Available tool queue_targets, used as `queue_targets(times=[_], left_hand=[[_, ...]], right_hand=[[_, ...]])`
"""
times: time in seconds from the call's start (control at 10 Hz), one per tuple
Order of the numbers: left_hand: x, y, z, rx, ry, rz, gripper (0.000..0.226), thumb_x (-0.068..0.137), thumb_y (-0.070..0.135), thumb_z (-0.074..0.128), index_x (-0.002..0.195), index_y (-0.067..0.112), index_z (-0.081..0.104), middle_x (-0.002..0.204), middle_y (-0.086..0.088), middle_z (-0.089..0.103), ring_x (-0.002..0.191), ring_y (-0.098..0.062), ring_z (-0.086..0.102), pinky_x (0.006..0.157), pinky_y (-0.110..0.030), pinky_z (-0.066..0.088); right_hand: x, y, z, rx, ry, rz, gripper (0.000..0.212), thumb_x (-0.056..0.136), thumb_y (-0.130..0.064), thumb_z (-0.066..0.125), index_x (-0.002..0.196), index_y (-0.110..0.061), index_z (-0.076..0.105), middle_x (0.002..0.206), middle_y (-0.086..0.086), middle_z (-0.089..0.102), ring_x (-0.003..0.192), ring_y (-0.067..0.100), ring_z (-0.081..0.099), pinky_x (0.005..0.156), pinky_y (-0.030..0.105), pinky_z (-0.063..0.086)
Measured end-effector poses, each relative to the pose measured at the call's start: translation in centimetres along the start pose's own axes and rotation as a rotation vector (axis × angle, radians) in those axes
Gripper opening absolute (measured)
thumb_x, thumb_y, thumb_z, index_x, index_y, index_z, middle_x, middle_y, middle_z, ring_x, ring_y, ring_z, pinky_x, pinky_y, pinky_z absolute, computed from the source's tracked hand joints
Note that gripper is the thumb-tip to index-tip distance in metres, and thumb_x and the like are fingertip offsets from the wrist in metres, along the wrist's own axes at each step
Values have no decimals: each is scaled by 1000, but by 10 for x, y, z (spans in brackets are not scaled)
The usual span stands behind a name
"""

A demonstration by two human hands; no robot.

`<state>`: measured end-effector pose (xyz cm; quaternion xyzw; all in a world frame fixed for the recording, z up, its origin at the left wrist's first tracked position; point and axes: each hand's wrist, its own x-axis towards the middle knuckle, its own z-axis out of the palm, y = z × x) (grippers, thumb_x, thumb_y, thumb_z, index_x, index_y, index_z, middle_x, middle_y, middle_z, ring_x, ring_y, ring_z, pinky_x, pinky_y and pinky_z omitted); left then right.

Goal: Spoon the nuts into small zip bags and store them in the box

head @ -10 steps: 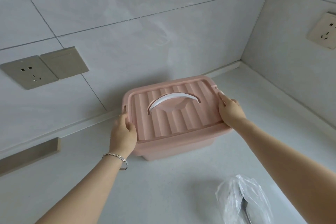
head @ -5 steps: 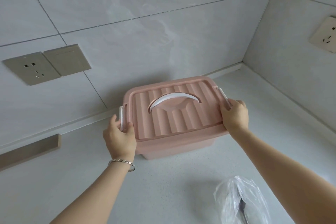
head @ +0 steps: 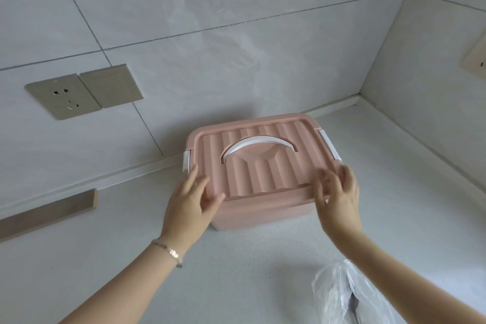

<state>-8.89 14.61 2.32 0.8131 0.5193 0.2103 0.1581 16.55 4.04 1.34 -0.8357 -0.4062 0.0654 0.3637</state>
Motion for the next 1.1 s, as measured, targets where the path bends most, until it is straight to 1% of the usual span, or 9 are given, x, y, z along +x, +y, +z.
queue_targets(times=[0.1,0.2,0.3,0.4,0.7,0.8,0.9,1.0,1.1], left_hand=[[-17,-12,3,133,-73,153,86,80,77,25,130,13,51,148,-13,34,136,-36,29,100,-47,38],[-25,-12,1,116,-9,118,81,82,74,28,121,10,59,140,-13,44,127,-37,44,83,-46,51],[-21,-3,2,-2,44,-12,74,72,63,61,125,12,58,148,-6,35,133,-25,39,95,-40,46],[-5,2,3,-44,49,-84,71,71,50,72,128,12,54,151,-2,28,138,-19,31,104,-35,39],[40,0,7,-69,-8,-175,71,77,46,69,131,6,49,153,-7,21,142,-22,20,107,-37,36],[37,-2,3,22,-54,-158,68,81,49,61,135,11,45,154,-3,18,142,-22,18,97,-39,45],[39,2,-2,177,-143,-136,67,88,51,50,139,11,36,153,-8,16,141,-25,17,99,-39,42],[39,15,-14,398,-268,-97,68,94,40,41,146,11,9,156,-11,-3,144,-27,0,113,-42,15],[37,28,-23,451,-278,111,68,94,35,42,146,12,5,156,-7,-3,143,-23,8,111,-43,16]], right_hand=[[-29,-1,-1,21,-65,18,51,85,-32,62,132,-20,46,152,19,9,140,29,13,106,41,28],[-30,-5,0,33,-96,5,51,82,-29,67,130,-25,51,150,21,9,139,31,14,106,36,28],[-3,-9,-2,99,-130,1,37,81,-23,69,118,-25,63,144,19,22,131,29,30,103,27,29],[25,-17,-1,79,-178,-5,35,83,-23,68,117,-24,63,144,17,24,132,28,31,104,30,32],[85,-47,21,-92,-283,55,39,88,-28,59,127,-27,55,135,11,34,123,28,42,90,36,41],[78,-47,20,-206,-304,47,43,91,-27,54,133,-33,46,137,11,32,121,30,44,87,38,43],[62,-49,20,-278,-307,44,51,92,-27,52,139,-31,34,139,11,34,122,30,43,87,38,43],[37,-58,16,-385,-394,98,35,92,-25,46,127,-22,46,120,5,54,107,27,55,77,31,43],[27,-64,10,-523,-580,127,28,88,-26,47,112,-16,59,113,3,60,102,25,58,72,26,42]])
